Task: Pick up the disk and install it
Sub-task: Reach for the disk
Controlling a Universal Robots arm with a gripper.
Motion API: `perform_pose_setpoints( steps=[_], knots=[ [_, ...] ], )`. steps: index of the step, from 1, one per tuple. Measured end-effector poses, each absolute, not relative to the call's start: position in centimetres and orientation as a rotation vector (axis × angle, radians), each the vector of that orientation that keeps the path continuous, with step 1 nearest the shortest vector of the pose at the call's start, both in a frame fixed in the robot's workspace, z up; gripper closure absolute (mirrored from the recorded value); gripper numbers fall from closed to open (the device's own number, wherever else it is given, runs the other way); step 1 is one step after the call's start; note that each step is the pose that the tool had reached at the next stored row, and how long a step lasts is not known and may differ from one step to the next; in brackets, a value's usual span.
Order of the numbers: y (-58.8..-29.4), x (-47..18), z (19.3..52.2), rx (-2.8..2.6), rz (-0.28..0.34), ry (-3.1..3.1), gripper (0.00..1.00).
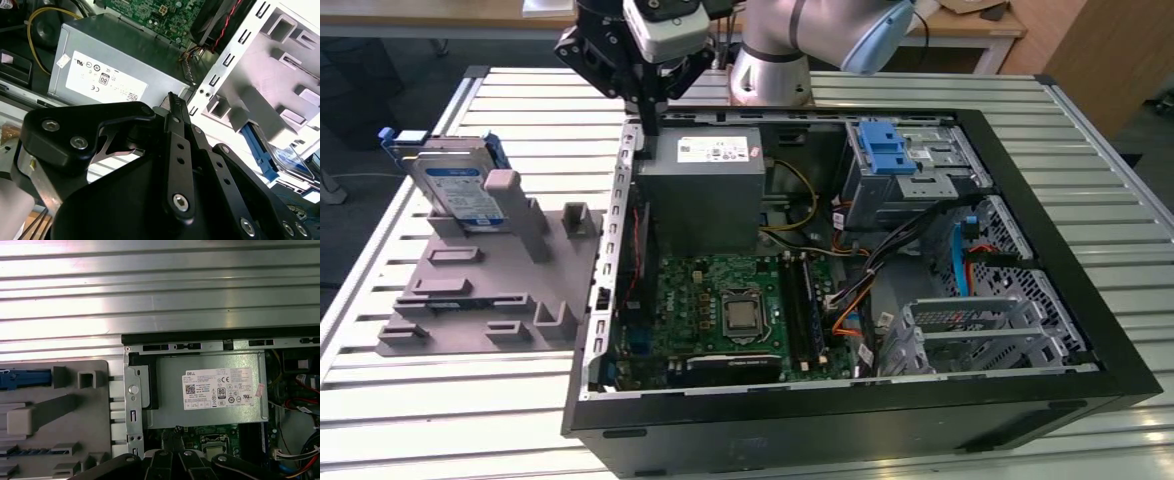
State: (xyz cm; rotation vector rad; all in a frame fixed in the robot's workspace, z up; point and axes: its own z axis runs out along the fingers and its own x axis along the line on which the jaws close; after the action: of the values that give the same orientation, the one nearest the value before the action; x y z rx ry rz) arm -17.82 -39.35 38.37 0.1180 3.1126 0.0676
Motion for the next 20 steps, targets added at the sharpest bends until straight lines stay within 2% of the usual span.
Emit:
perform_pose_setpoints(
  steps=[20],
  knots=[
    [-39.35, -18.57, 38.2, 0.118, 0.068, 3.113, 0.89]
  ],
)
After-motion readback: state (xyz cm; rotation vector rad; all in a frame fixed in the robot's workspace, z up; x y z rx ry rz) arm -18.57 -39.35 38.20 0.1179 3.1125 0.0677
